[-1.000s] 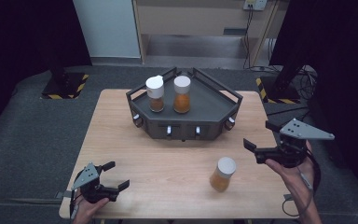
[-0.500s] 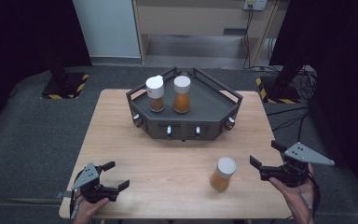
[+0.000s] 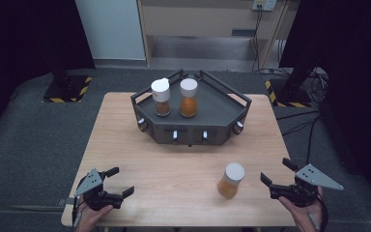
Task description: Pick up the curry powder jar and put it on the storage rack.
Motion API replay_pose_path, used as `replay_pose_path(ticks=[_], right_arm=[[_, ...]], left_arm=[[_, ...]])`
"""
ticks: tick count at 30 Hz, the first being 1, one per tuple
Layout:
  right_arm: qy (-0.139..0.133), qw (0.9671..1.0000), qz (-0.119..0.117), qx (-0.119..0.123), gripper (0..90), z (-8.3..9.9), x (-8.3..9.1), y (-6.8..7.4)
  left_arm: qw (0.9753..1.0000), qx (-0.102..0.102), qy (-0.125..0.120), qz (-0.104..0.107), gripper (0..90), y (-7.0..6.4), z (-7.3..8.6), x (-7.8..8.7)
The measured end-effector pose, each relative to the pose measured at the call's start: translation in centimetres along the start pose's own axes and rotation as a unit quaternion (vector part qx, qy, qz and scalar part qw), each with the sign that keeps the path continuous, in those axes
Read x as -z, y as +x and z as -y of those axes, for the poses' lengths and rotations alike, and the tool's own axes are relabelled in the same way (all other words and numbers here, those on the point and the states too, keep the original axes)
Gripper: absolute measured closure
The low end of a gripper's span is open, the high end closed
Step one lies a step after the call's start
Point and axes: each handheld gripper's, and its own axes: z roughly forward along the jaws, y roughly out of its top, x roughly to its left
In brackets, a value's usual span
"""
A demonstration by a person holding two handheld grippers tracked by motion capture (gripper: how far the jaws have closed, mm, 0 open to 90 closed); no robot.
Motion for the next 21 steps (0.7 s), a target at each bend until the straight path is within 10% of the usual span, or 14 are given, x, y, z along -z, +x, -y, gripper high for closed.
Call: replay_pose_path(ticks=[21], right_arm=[[-0.003, 0.9999, -0.008, -0.013, 4.9, 3.4, -0.5, -0.7]], left_arm=[[1.0, -0.008, 0.002, 0.0, 0.9, -0.1, -0.1, -0.1]])
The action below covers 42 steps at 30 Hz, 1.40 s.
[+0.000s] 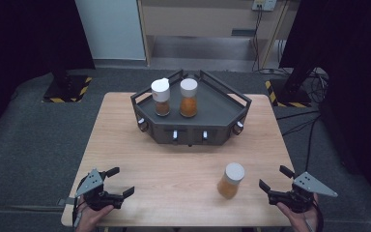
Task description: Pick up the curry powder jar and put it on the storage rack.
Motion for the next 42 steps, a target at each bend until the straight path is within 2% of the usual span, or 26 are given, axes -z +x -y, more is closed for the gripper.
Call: replay_pose_path(ticks=[9, 17, 42], right_arm=[[-0.004, 1.0, -0.009, 0.001, 4.6, 0.73, -0.33, -0.55], [0.003, 0.9997, -0.014, 0.019, 4.6, 0.64, -0.62, -0.24], [0.001, 0.9999, -0.011, 0.013, 4.5, 0.76, -0.54, -0.29]], left_arm=[[1.0, -0.006, -0.003, 0.007, 1.0, 0.0, -0.02, -0.04], [0.9999, -0.009, -0.004, 0.011, 1.0, 0.0, -0.03, -0.07], [0.9999, -0.008, -0.002, 0.014, 1.0, 0.05, -0.06, -0.1]])
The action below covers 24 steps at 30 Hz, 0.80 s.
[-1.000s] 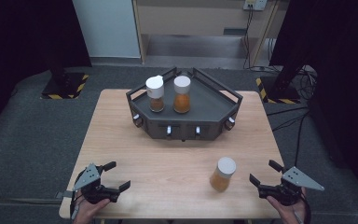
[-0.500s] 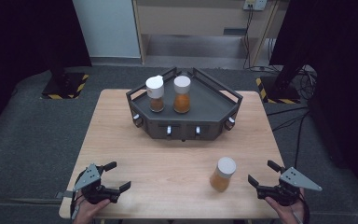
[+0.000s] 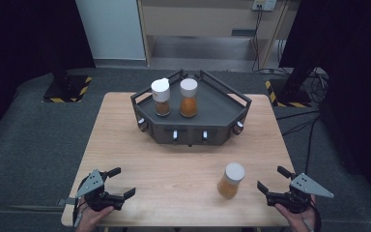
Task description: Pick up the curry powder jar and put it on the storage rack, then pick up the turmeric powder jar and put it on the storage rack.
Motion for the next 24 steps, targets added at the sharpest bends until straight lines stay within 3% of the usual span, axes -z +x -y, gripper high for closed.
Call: replay_pose_path(ticks=[24], right_arm=[[-0.021, 0.9997, 0.007, -0.013, 3.5, 0.23, 0.61, -0.03]], left_arm=[[1.0, -0.002, 0.001, -0.001, 1.0, -0.06, -0.05, -0.02]])
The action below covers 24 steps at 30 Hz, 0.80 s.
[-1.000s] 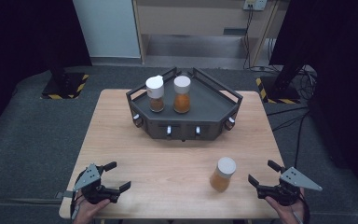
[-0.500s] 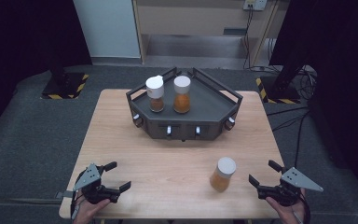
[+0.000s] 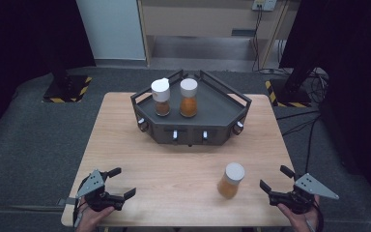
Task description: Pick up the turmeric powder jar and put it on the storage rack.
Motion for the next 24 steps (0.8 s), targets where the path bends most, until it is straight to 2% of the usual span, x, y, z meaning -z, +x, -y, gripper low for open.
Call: replay_pose_path(ticks=[8, 16, 24], right_arm=[[-0.004, 1.0, -0.003, 0.0, 1.3, -0.8, 0.4, 0.1], [0.0, 0.9997, -0.023, 0.001, 1.5, -2.4, 0.6, 0.0], [0.002, 0.9989, -0.042, 0.02, 2.0, -4.1, 0.1, 0.4]], left_arm=[[1.0, -0.001, 0.002, 0.0, 1.0, 0.0, 0.0, -0.1], [1.0, 0.001, 0.002, -0.001, 1.0, 0.0, 0.0, 0.0], [1.0, 0.001, 0.003, -0.001, 1.0, -0.1, 0.0, -0.1]])
